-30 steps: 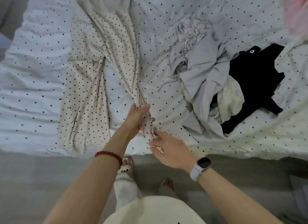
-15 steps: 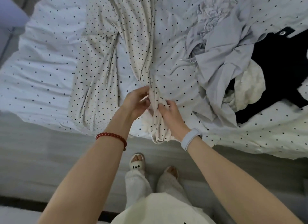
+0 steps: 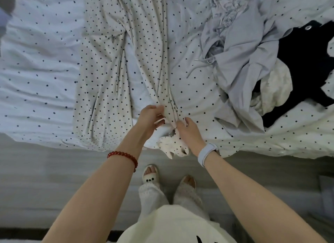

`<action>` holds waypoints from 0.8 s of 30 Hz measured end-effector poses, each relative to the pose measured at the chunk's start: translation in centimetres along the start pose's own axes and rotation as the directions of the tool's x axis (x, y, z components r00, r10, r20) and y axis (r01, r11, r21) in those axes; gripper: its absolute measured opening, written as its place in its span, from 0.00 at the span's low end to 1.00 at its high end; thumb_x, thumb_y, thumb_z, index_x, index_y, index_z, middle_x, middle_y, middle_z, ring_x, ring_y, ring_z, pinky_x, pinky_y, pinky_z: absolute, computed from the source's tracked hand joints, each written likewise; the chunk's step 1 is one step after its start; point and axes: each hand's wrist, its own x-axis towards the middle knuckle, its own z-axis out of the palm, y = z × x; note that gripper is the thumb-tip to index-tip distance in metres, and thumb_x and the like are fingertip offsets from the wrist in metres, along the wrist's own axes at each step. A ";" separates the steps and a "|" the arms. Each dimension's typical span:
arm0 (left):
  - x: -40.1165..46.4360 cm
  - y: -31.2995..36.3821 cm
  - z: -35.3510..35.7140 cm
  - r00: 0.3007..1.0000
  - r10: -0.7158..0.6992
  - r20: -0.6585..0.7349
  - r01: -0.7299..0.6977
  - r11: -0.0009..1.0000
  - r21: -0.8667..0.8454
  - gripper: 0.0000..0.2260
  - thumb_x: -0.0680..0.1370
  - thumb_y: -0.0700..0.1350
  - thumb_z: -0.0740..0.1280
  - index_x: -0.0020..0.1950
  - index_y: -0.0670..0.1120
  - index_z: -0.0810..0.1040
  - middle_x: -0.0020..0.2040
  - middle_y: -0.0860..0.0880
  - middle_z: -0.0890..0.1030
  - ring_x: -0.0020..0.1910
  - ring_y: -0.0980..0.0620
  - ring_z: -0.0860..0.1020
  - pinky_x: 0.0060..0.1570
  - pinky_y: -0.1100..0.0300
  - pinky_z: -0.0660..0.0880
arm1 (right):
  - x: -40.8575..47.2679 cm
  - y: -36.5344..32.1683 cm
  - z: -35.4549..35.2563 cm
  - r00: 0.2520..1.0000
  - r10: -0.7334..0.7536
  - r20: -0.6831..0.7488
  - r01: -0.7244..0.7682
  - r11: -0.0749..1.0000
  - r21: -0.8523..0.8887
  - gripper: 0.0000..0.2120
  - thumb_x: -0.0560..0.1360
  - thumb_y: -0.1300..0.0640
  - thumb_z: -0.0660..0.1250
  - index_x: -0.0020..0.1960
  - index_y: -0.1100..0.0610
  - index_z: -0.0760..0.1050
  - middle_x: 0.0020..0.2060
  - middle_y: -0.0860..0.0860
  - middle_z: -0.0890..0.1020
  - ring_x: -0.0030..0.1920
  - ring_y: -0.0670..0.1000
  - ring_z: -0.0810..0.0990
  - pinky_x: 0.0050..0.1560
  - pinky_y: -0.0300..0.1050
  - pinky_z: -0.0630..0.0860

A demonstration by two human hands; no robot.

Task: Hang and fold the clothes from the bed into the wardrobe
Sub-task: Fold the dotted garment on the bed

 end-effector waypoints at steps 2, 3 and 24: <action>0.1 -0.2 -0.8 0.999 0.040 -0.013 -0.040 0.999 -0.013 0.05 0.81 0.40 0.59 0.54 0.39 0.70 0.46 0.43 0.78 0.43 0.47 0.77 0.51 0.53 0.76 | 0.5 0.2 -0.2 0.991 -0.031 -0.131 0.022 0.997 -0.074 0.16 0.79 0.57 0.55 0.32 0.56 0.62 0.29 0.50 0.67 0.33 0.51 0.66 0.36 0.44 0.61; 0.2 -0.2 -1.3 0.998 0.053 -0.040 -0.054 0.998 -0.032 0.05 0.81 0.40 0.58 0.54 0.39 0.70 0.47 0.42 0.77 0.43 0.47 0.76 0.49 0.53 0.76 | 0.7 0.2 -0.4 0.984 -0.035 -0.174 0.015 0.993 -0.117 0.18 0.78 0.57 0.55 0.30 0.56 0.59 0.28 0.50 0.65 0.32 0.51 0.64 0.34 0.44 0.59; -0.1 0.4 -4.3 0.983 0.090 -0.160 -0.094 0.996 -0.013 0.11 0.81 0.48 0.58 0.46 0.45 0.75 0.35 0.52 0.79 0.38 0.51 0.78 0.46 0.53 0.79 | -0.6 3.8 -2.1 0.939 0.186 -0.289 -0.174 0.982 0.068 0.12 0.80 0.61 0.52 0.47 0.62 0.73 0.38 0.56 0.79 0.41 0.55 0.78 0.42 0.45 0.72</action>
